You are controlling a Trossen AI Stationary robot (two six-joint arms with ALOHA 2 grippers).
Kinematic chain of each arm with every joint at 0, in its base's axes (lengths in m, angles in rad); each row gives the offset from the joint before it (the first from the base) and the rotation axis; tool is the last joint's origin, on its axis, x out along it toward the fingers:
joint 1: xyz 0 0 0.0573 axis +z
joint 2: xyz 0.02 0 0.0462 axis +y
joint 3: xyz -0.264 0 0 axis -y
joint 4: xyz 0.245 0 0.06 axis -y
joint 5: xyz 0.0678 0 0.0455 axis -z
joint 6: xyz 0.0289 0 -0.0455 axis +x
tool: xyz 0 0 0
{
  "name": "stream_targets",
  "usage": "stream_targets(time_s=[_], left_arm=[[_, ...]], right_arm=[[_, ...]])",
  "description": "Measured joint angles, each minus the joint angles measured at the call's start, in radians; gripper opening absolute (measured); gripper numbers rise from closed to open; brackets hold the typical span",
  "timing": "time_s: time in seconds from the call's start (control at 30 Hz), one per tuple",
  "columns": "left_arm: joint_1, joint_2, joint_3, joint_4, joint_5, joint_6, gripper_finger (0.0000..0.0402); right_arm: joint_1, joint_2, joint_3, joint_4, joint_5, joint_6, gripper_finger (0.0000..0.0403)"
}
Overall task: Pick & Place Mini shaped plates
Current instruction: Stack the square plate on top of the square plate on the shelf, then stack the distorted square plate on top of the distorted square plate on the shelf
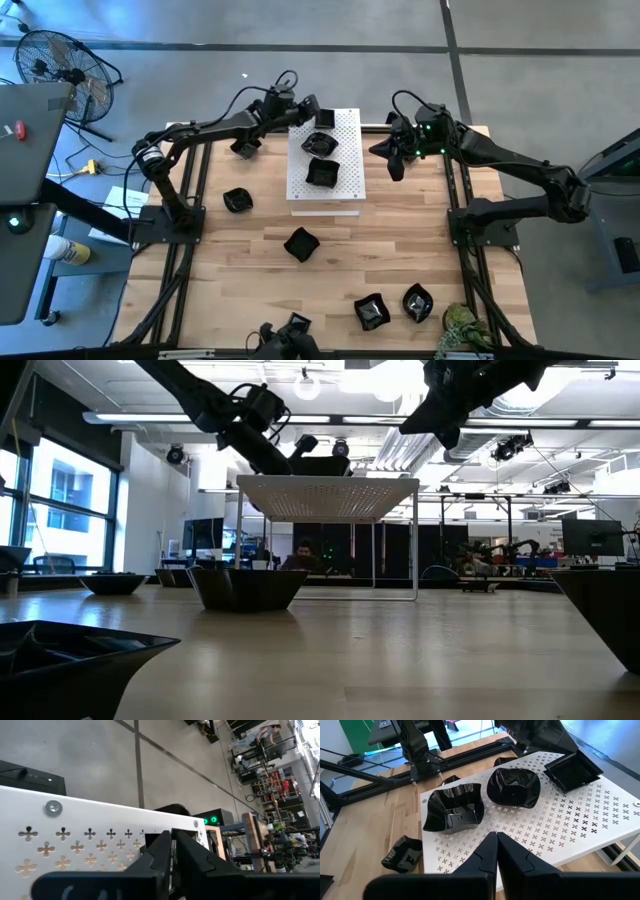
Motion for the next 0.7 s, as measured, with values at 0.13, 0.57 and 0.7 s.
stream_targets(time_s=[0.13, 0.57, 0.7], left_arm=[[0.0, 0.0, 0.0, -0.006, 0.001, 0.004, 0.0059], [0.022, -0.065, 0.0, -0.012, 0.12, 0.345, 0.0075], [0.031, -0.109, 0.0, -0.062, 0.17, 0.48, 0.0039]], right_arm=[[0.0, 0.0, 0.0, 0.0, 0.0, 0.0, 0.0002], [0.0, 0.0, 0.0, 0.013, 0.0, 0.002, 0.0002], [0.0, 0.0, 0.0, 0.032, 0.015, 0.017, 0.0005]])
